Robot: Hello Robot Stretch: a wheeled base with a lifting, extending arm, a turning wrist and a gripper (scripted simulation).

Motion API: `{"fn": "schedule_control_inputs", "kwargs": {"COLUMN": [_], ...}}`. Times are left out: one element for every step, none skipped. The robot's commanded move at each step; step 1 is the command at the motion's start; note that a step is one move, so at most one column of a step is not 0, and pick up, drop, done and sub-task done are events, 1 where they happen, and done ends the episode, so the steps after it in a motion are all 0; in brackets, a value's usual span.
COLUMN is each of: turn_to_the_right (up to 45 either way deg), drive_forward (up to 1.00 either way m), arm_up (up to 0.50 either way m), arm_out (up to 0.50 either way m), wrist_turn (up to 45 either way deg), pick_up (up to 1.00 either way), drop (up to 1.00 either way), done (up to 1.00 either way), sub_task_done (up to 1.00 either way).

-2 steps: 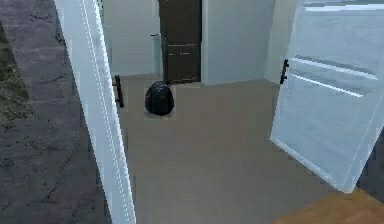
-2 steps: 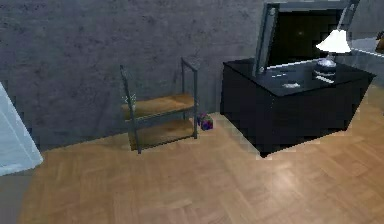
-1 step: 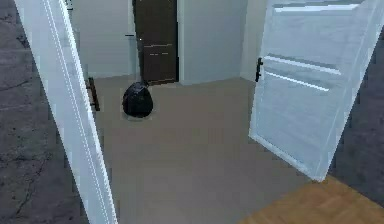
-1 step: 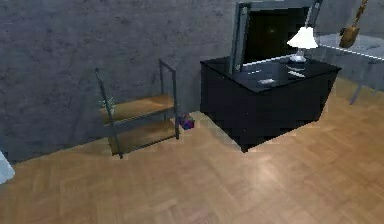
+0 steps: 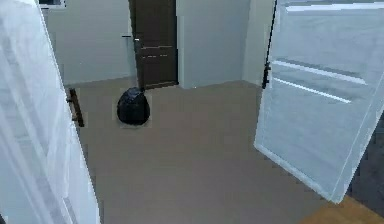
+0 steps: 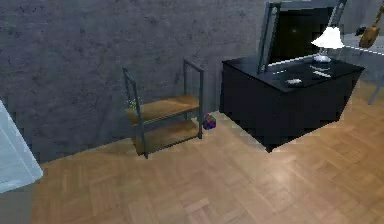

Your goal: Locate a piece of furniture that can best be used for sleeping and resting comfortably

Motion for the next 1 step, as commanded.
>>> {"fn": "schedule_control_inputs", "kwargs": {"turn_to_the_right": [-3.0], "drive_forward": [0.00], "arm_up": [0.00], "arm_out": [0.00], "wrist_turn": [0.0], "pick_up": [0.00], "drop": [0.00], "done": [0.00], "sub_task_done": [0.00]}}
